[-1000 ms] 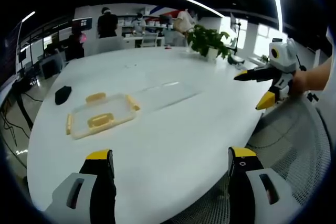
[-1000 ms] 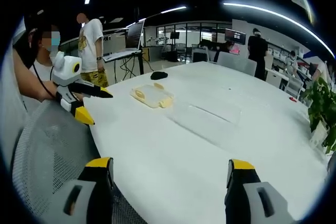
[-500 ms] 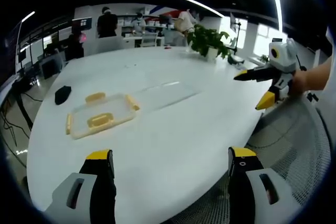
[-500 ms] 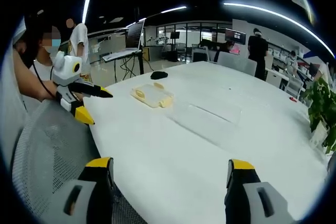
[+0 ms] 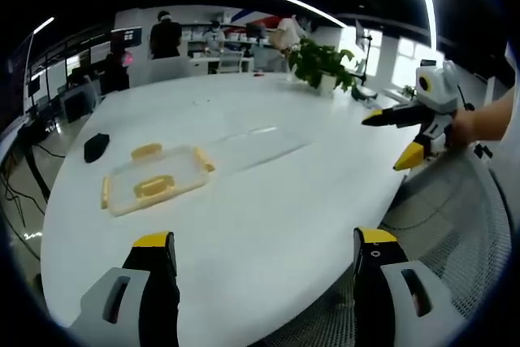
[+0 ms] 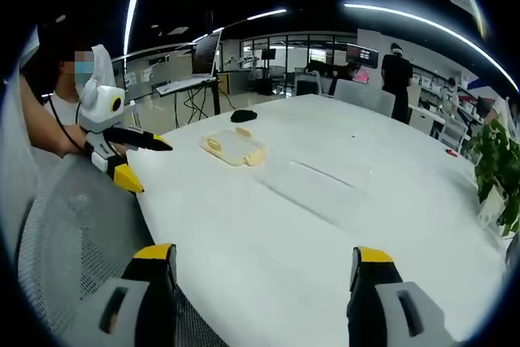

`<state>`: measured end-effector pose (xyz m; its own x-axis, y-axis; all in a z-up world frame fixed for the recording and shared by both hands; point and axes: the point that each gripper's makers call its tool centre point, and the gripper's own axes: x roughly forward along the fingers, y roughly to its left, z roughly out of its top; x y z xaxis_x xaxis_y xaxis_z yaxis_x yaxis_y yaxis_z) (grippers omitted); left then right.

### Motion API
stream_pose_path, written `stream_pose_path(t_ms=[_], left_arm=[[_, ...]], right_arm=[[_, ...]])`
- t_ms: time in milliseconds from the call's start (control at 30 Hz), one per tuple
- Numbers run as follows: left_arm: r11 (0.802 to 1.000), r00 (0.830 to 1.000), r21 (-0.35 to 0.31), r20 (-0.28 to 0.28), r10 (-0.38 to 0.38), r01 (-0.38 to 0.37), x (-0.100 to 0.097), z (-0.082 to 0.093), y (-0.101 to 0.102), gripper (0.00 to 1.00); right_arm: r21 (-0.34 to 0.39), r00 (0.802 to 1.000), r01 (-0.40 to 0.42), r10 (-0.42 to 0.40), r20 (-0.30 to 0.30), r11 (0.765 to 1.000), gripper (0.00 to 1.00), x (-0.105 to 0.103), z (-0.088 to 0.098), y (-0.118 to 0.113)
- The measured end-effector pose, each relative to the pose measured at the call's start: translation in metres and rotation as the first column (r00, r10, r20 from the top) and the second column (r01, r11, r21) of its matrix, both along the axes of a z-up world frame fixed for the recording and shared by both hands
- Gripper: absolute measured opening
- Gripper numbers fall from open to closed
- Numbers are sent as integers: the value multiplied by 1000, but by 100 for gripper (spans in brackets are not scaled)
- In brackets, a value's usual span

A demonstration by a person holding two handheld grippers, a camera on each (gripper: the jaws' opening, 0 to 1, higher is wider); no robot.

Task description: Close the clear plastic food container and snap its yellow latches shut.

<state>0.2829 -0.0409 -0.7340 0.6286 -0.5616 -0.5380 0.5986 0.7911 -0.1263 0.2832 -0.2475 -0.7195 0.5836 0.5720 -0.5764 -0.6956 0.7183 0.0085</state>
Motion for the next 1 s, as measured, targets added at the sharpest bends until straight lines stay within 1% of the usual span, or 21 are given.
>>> stream_pose_path(t_ms=[333,467,533,633,767,867,1000], left_arm=[[1000,1000,-1,2,-2,2,-1,0,-1,88],[1000,1000,2,-7,-5,5,-2,-2,-1,89],[1000,1000,6,-4,-8,8,-1,-2,-1,88],[1000,1000,0,-5,8,-8,0,-1,1,88],[1000,1000,9,5,1,-1,1,1,1,89],[1000,1000,-1,4,10,-10,1,2,1,89],[1000,1000,-9,2,6,-6,1,3,0,89]], right_arm=[[5,1000,10,-10,3,1000,88,0,1,-2],[6,1000,10,-10,-1,1000,88,0,0,-3],[8,1000,6,-6,3,1000,88,0,1,-1],[3,1000,0,0,-1,1000,88,0,1,0],[12,1000,-13,13,2,1000,87,0,3,4],[-15,999,-37,37,-15,999,88,-2,-3,6],[-11,999,-35,35,-13,999,88,-3,-2,7]])
